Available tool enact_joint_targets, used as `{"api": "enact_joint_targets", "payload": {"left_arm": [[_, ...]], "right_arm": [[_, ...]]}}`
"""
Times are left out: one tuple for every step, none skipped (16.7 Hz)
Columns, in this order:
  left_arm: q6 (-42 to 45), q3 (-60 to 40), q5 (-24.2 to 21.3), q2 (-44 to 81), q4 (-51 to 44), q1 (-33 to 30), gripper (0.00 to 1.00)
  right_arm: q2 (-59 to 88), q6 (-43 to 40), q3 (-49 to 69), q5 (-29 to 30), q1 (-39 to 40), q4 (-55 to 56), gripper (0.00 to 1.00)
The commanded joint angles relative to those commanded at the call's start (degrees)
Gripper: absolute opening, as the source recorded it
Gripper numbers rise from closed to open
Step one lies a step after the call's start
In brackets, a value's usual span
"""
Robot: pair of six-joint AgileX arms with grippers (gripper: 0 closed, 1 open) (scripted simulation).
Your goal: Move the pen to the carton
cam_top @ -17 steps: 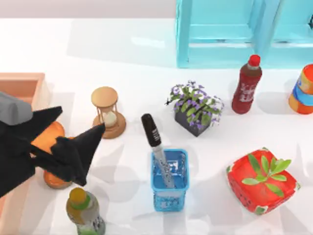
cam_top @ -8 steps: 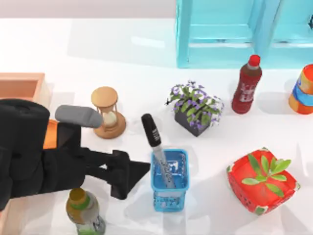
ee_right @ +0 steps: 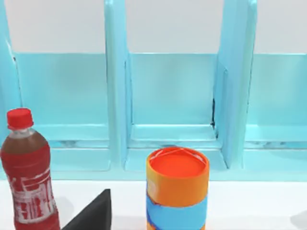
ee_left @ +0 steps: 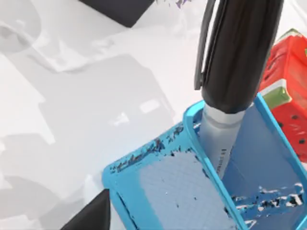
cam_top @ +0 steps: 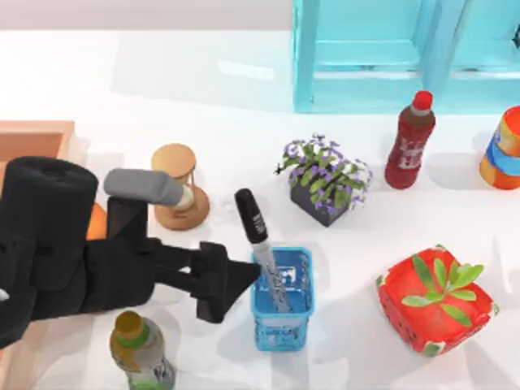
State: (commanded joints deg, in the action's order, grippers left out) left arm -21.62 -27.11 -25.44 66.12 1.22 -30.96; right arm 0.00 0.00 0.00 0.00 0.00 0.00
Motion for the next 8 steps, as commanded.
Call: {"api": "enact_joint_targets", "payload": {"left_arm": [[-0.6, -0.8, 0.6, 1.7, 1.2, -0.8, 1.0], [-1.1, -1.5, 1.2, 3.8, 2.8, -1.6, 1.0], [-1.6, -2.3, 1.8, 6.1, 4.7, -2.5, 1.0], [-2.1, -2.9, 2.4, 8.7, 6.9, -3.2, 1.0], [-2.6, -3.5, 3.1, 11.3, 9.1, -3.9, 1.0], [-3.0, -3.9, 3.7, 14.1, 11.4, -4.6, 1.0], [-3.3, -4.3, 4.2, 16.7, 13.8, -5.3, 1.0], [-3.7, -4.5, 4.8, 19.2, 16.1, -5.9, 1.0]], "right_arm": [[0.0, 0.0, 0.0, 0.0, 0.0, 0.0, 1.0], [0.0, 0.0, 0.0, 0.0, 0.0, 0.0, 1.0], [0.0, 0.0, 0.0, 0.0, 0.0, 0.0, 1.0], [0.0, 0.0, 0.0, 0.0, 0.0, 0.0, 1.0], [0.0, 0.0, 0.0, 0.0, 0.0, 0.0, 1.0], [0.0, 0.0, 0.0, 0.0, 0.0, 0.0, 1.0], [0.0, 0.0, 0.0, 0.0, 0.0, 0.0, 1.0], [0.0, 0.0, 0.0, 0.0, 0.0, 0.0, 1.0]]}}
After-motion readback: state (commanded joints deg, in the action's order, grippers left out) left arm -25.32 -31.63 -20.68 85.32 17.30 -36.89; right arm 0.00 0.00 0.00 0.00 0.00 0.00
